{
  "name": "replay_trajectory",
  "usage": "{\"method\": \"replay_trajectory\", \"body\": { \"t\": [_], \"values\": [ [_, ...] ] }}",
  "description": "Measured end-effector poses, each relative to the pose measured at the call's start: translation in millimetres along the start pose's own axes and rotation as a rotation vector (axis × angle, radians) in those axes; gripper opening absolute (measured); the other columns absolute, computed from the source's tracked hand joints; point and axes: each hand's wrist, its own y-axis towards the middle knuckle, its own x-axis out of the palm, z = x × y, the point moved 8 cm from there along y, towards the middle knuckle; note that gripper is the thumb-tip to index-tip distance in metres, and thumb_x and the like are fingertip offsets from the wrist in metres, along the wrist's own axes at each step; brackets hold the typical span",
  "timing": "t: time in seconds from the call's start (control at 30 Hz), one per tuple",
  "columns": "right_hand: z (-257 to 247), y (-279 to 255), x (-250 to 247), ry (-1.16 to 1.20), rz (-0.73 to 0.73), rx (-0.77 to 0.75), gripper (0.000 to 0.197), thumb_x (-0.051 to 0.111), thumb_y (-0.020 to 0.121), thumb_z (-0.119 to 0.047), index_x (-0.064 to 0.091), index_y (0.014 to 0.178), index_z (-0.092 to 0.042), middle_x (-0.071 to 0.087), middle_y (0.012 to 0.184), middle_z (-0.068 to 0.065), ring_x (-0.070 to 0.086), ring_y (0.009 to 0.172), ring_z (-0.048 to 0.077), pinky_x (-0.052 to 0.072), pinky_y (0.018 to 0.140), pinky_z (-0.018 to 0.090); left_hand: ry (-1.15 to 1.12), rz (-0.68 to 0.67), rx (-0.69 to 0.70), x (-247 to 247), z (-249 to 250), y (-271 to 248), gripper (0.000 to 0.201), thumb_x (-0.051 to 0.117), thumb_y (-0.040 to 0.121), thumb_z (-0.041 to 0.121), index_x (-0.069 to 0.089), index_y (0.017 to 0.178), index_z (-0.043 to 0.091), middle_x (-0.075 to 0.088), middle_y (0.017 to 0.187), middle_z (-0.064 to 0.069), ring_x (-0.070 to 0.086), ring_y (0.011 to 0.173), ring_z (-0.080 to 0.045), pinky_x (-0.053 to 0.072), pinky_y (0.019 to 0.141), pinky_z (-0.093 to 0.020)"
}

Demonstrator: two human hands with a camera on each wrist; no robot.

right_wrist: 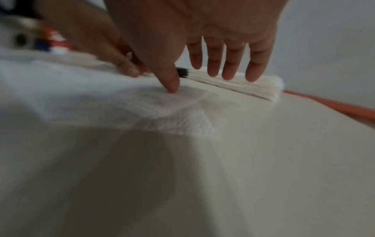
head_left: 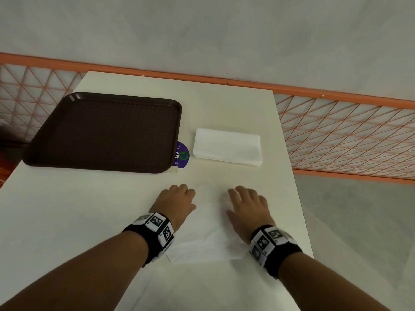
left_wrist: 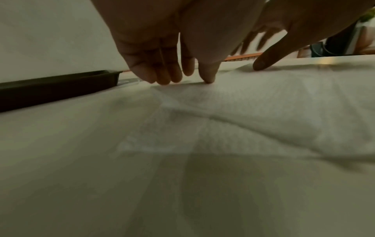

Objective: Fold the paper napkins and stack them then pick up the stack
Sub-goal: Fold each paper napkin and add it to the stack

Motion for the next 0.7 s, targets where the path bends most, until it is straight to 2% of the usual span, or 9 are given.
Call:
{"method": "replay_trajectory", "body": {
  "t": [0.07,0.1,0.17,0.23,0.3,0.43,0.5,0.57,0.7],
  "values": [
    [-19.3,-3.3,5.6,-0.091,0.070,-0.189,0.058,0.056,0.069,-0.009,0.061,0.126,-0.009,0.061,0.127,0.011,0.061,0.115,0.034,0.049,0.092,0.054,0.052,0.153,0.111,-8.4,10.8,-5.3,0.026,0.062,0.088,0.034,0.059,0.108,0.018,0.056,0.106,-0.001,0.056,0.094,-0.022,0.044,0.074,-0.033],
    [-28.0,-6.2,10.2,-0.124,0.070,-0.263,0.057,0.049,0.067,-0.009,0.065,0.122,-0.007,0.064,0.125,0.012,0.063,0.113,0.033,0.050,0.090,0.054,0.063,0.218,0.165,-10.1,16.8,-9.6,0.024,0.076,0.075,0.028,0.065,0.094,0.019,0.059,0.094,0.001,0.058,0.080,-0.020,0.046,0.064,-0.032],
    [-38.2,-12.3,22.6,-0.135,-0.006,-0.331,0.060,0.032,0.072,-0.012,0.067,0.120,-0.007,0.065,0.125,0.011,0.064,0.112,0.029,0.052,0.090,0.047,0.049,0.303,0.238,-3.5,26.9,-19.5,0.028,0.083,0.057,0.017,0.068,0.080,0.020,0.062,0.083,0.003,0.059,0.068,-0.018,0.046,0.053,-0.030],
    [-40.9,-16.6,33.7,-0.128,-0.092,-0.336,0.063,0.027,0.072,-0.015,0.068,0.120,-0.008,0.064,0.126,0.009,0.064,0.112,0.026,0.053,0.089,0.041,0.024,0.328,0.274,13.5,35.3,-28.8,0.022,0.070,0.071,0.023,0.072,0.092,0.016,0.069,0.095,-0.002,0.067,0.081,-0.021,0.056,0.061,-0.029],
    [-39.3,-20.1,43.9,-0.125,-0.155,-0.318,0.063,0.028,0.073,-0.018,0.066,0.122,-0.009,0.063,0.128,0.009,0.063,0.115,0.026,0.053,0.089,0.039,-0.020,0.247,0.255,35.9,38.8,-36.2,0.045,0.041,0.088,0.032,0.069,0.112,0.008,0.067,0.119,-0.010,0.066,0.106,-0.026,0.058,0.081,-0.037],
    [-18.8,-24.6,48.2,-0.102,-0.177,-0.209,0.053,0.019,0.100,-0.028,0.060,0.128,-0.009,0.057,0.135,0.009,0.059,0.120,0.026,0.045,0.099,0.050,-0.054,0.165,0.143,48.6,28.2,-48.6,0.059,0.031,0.090,0.045,0.061,0.125,0.009,0.056,0.135,-0.009,0.055,0.124,-0.023,0.049,0.097,-0.043],
    [-1.9,-29.0,54.5,-0.117,-0.214,-0.133,0.062,0.012,0.102,-0.043,0.054,0.134,-0.012,0.052,0.141,0.006,0.054,0.126,0.026,0.030,0.108,0.058,-0.053,0.126,0.117,53.7,20.1,-53.6,0.061,0.020,0.098,0.049,0.048,0.134,0.008,0.049,0.142,-0.009,0.043,0.133,-0.023,0.029,0.111,-0.045],
    [10.7,-33.4,55.7,-0.142,-0.214,-0.083,0.064,0.018,0.099,-0.054,0.047,0.139,-0.013,0.046,0.146,0.005,0.046,0.132,0.026,0.017,0.105,0.058,-0.071,0.046,0.089,61.0,12.1,-56.8,0.068,0.011,0.098,0.055,0.038,0.138,0.008,0.044,0.146,-0.010,0.033,0.135,-0.023,0.011,0.110,-0.043],
    [18.4,-34.0,54.5,-0.089,-0.177,-0.033,0.072,0.014,0.097,-0.061,0.020,0.150,-0.012,0.011,0.159,0.002,0.006,0.144,0.023,-0.009,0.110,0.056,-0.147,-0.048,0.004,68.0,5.5,-60.0,0.077,0.013,0.094,0.064,0.033,0.140,0.006,0.042,0.147,-0.012,0.031,0.136,-0.024,0.007,0.109,-0.043]
  ]
}}
